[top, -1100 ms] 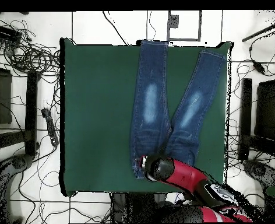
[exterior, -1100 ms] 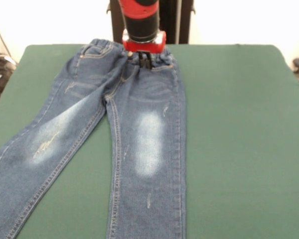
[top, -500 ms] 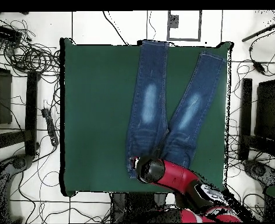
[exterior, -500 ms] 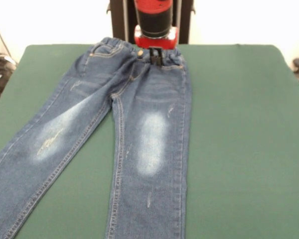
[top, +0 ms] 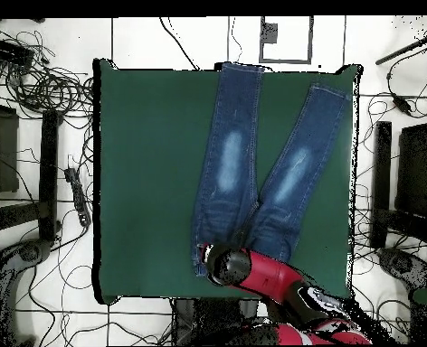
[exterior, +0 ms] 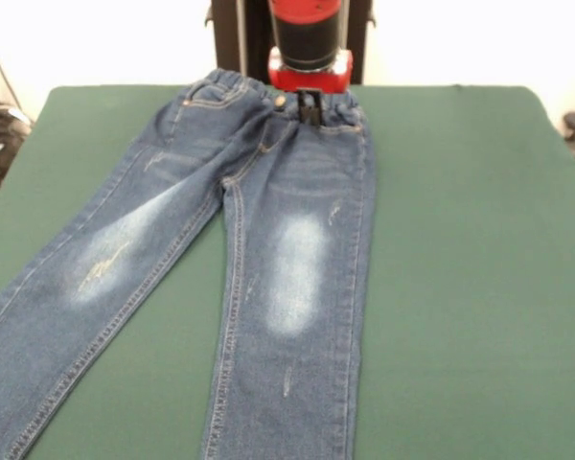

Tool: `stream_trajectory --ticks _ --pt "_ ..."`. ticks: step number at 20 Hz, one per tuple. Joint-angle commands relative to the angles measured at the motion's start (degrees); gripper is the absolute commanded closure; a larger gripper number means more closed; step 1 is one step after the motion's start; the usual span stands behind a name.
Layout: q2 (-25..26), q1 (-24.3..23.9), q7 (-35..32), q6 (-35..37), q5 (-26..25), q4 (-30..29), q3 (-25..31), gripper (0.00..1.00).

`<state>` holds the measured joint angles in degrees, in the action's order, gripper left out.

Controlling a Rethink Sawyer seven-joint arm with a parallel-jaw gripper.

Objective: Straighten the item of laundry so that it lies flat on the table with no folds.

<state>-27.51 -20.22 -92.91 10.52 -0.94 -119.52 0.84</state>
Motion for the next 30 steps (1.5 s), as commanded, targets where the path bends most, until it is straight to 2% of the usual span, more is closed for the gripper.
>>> stream_trajectory --ticks 1,8,9,14,19,22,26,30 --pt "2.9 0.8 -13.0 -1.9 3.3 -4.3 8.5 1.0" --pt "2.4 -0.4 -11.9 -2.6 2.2 -5.2 8.1 1.0" --pt "2.4 -0.6 -11.0 -2.4 1.6 -4.9 7.8 0.0" --pt "2.6 -2.1 -10.7 -1.9 1.9 -4.3 7.2 0.0" --pt "1.5 -3.0 -7.1 3.2 0.9 -0.5 5.0 0.0" --pt "-0.2 -1.2 -5.3 8.0 0.5 2.7 2.7 0.0" --pt "-2.1 4.1 -5.4 14.3 0.6 8.0 -0.9 0.0" --pt "-2.2 6.9 -4.8 20.5 -0.6 14.2 -3.7 0.0"
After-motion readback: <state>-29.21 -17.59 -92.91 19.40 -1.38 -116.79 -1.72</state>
